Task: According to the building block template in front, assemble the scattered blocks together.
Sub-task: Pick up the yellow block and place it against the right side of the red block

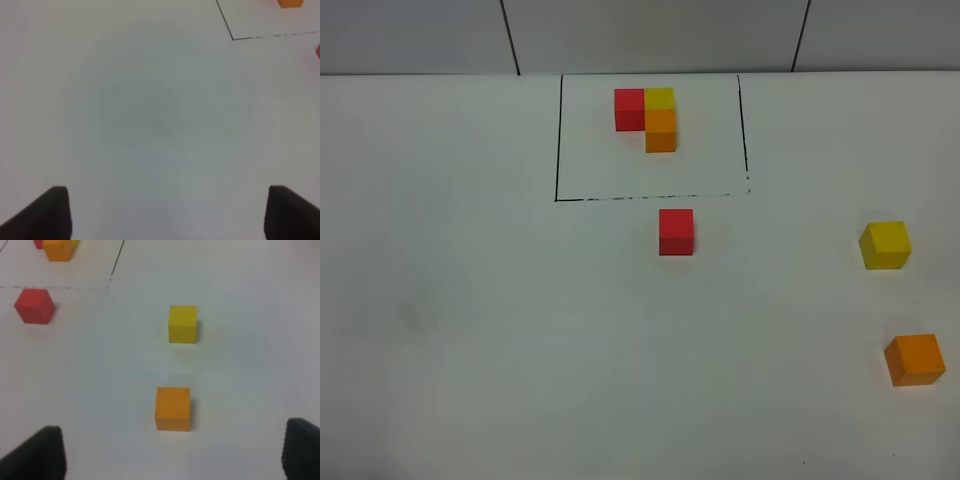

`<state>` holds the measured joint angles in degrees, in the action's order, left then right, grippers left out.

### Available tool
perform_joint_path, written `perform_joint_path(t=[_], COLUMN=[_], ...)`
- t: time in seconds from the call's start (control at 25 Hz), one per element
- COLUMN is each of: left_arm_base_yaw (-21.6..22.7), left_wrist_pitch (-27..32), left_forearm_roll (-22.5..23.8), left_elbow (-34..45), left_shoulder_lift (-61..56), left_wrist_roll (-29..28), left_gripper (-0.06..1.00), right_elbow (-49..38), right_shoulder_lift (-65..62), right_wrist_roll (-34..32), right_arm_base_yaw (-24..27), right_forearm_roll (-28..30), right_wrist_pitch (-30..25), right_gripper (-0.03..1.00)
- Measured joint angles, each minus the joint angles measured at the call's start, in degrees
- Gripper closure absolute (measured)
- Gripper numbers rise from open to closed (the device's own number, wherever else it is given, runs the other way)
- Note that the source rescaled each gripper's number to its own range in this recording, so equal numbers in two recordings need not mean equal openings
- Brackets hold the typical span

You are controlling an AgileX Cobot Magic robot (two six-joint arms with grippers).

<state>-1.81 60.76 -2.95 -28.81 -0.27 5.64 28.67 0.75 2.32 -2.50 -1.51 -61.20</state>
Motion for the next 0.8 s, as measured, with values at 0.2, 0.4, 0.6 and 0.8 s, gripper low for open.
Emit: perform_joint_path(t=[0.2, 0.4, 0.6, 0.8], left_arm_base_yaw=[0.0, 0.0, 0.0, 0.0], left_wrist_pitch=[0.0, 0.0, 0.0, 0.0], left_forearm_roll=[0.0, 0.0, 0.0, 0.0], left_elbow=[0.0, 0.0, 0.0, 0.0], left_shoulder_lift=[0.0, 0.0, 0.0, 0.0], left_wrist_roll=[0.0, 0.0, 0.0, 0.0], left_gripper=[0.23, 0.23, 0.23, 0.23], right_elbow=[0.22, 3.36, 9.6, 16.82], right_shoulder_lift=[7.42, 24.72, 46.23, 66.45], right_wrist_roll=[-0.25, -0.5, 1.67, 3.24], right_arm_base_yaw=[0.0, 0.0, 0.0, 0.0], right_forearm_roll=[-2.36, -2.39, -1.41, -0.52], right_wrist_pitch=[-0.16, 3.25, 8.17, 12.5], right_gripper=[0.22, 0.22, 0.17, -0.03])
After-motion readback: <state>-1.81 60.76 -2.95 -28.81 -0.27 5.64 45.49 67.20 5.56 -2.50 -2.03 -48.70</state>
